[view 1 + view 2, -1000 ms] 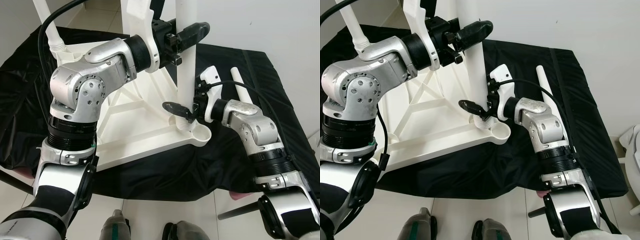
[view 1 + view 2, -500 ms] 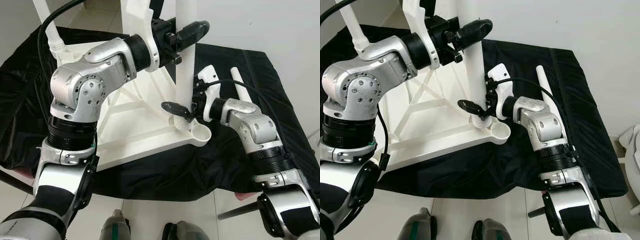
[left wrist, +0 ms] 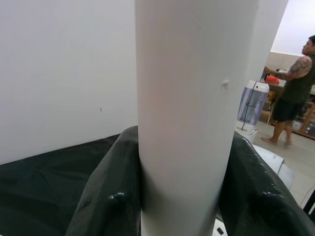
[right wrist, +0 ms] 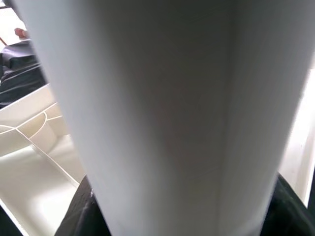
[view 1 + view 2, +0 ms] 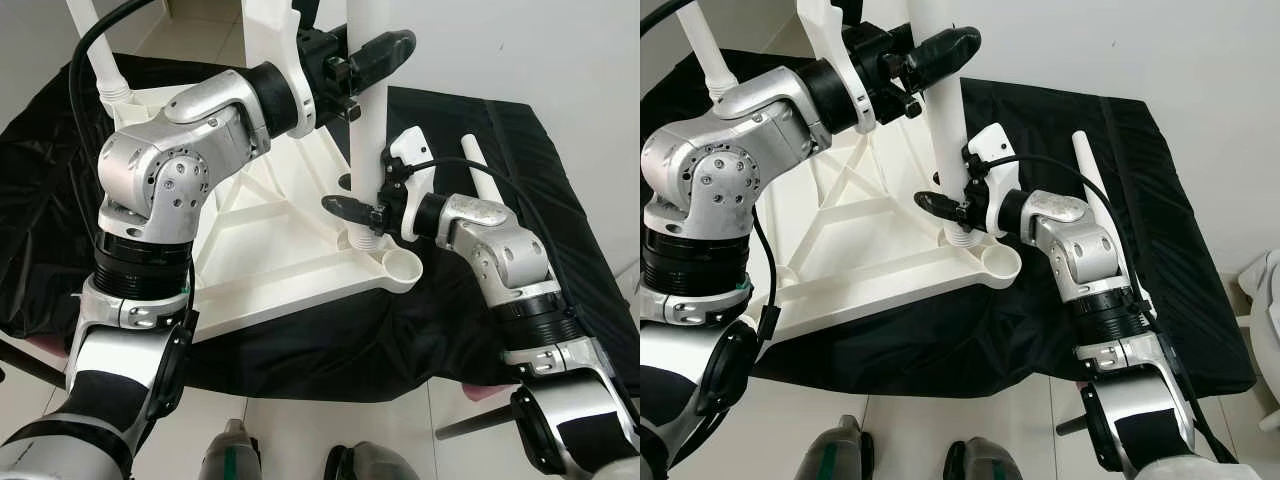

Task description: Building children table

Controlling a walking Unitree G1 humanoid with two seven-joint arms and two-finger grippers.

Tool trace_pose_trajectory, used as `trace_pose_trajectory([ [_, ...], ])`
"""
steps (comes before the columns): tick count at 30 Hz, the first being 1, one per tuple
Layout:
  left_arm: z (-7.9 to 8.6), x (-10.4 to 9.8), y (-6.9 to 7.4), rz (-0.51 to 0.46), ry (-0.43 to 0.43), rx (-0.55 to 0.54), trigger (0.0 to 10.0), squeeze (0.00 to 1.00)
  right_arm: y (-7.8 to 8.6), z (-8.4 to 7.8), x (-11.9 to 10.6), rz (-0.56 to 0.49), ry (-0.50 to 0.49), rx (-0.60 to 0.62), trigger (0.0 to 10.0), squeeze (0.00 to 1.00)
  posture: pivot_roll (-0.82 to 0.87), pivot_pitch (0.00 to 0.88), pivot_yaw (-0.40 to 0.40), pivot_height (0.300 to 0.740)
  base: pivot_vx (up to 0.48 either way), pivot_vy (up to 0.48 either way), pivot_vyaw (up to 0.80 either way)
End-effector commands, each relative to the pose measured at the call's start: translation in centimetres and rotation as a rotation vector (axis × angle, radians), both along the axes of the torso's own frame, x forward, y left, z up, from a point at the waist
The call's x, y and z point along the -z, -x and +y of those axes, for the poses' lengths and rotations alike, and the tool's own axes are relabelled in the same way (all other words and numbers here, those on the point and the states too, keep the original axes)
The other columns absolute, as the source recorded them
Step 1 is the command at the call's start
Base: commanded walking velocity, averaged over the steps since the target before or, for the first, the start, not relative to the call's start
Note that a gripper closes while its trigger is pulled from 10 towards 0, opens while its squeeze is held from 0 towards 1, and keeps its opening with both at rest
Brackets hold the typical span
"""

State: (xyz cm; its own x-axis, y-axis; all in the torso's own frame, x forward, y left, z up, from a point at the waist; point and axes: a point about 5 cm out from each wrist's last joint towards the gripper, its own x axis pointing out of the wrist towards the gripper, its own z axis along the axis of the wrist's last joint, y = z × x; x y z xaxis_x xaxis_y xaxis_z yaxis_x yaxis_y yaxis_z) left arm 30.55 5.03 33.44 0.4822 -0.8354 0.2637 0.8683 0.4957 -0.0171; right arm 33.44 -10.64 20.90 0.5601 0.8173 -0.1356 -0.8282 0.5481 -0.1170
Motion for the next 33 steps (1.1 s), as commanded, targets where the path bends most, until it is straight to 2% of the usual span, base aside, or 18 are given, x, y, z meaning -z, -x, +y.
trace_pose_trajectory([
  [1,-1.99,-0.12,1.27,-0.034,-0.036,0.189,10.0,0.00,0.05,0.26,-0.14,-0.022,0.011,-0.009,0.0,0.00,0.03,0.007,-0.059,0.740,0.000,0.000,0.00],
  [16,-2.06,0.39,0.74,-0.013,-0.052,0.182,10.0,0.00,0.32,0.29,0.01,-0.065,0.025,-0.022,0.0,0.00,0.03,0.008,-0.053,0.740,0.000,0.000,0.00],
  [17,-2.08,0.46,0.72,-0.010,-0.056,0.181,10.0,0.00,0.36,0.31,-0.04,-0.075,0.027,-0.027,1.6,0.00,0.03,0.007,-0.052,0.740,0.000,0.000,0.00],
  [19,-2.08,0.51,0.69,-0.009,-0.058,0.181,10.0,0.00,0.39,0.33,-0.07,-0.082,0.029,-0.030,1.6,0.00,0.03,0.007,-0.052,0.740,0.000,0.000,0.00],
  [20,-2.10,0.55,0.67,-0.008,-0.061,0.182,10.0,0.00,0.53,0.40,-0.19,-0.110,0.036,-0.044,10.0,0.00,0.03,0.007,-0.052,0.740,0.000,0.000,0.00],
  [27,-2.15,0.49,0.64,-0.012,-0.057,0.182,10.0,0.00,0.52,0.36,-0.19,-0.139,0.057,-0.038,10.0,0.00,0.03,0.007,-0.052,0.740,0.000,0.000,0.00],
  [28,-2.07,0.41,0.66,-0.003,-0.036,0.191,10.0,1.00,0.44,0.30,-0.20,-0.138,0.051,-0.029,10.0,0.00,0.03,0.007,-0.052,0.740,0.000,0.000,0.00],
  [33,-1.71,0.15,0.55,0.010,0.001,0.193,10.0,1.00,0.18,0.15,-0.20,-0.137,0.039,-0.002,10.0,0.00,0.03,0.007,-0.052,0.740,0.000,0.000,0.00],
])
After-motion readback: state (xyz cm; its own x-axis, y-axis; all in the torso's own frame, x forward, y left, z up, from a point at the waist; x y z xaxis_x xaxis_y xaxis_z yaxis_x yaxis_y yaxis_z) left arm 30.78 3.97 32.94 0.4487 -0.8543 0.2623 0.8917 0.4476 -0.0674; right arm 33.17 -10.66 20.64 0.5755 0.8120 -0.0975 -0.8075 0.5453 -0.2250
